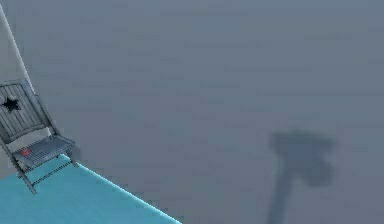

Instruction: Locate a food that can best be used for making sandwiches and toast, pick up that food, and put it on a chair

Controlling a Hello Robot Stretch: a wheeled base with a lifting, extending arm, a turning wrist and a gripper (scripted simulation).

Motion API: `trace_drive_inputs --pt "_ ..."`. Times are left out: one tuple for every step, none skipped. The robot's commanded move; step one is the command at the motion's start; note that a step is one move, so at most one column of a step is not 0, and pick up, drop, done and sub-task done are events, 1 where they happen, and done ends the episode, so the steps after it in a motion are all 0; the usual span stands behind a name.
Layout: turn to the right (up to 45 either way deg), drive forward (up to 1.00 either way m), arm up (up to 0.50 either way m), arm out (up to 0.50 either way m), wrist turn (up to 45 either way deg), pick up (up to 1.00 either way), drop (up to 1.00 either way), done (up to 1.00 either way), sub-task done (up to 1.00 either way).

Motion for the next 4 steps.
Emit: trace_drive_inputs --pt "-12.0 0.0 0.0 0.0 0.0 0.0 0.0 0.0 0.0" --pt "45.0 0.0 0.0 0.0 0.0 0.0 0.0 0.0 0.0" --pt "45.0 0.0 0.0 0.0 0.0 0.0 0.0 0.0 0.0" --pt "45.0 0.0 0.0 0.0 0.0 0.0 0.0 0.0 0.0"
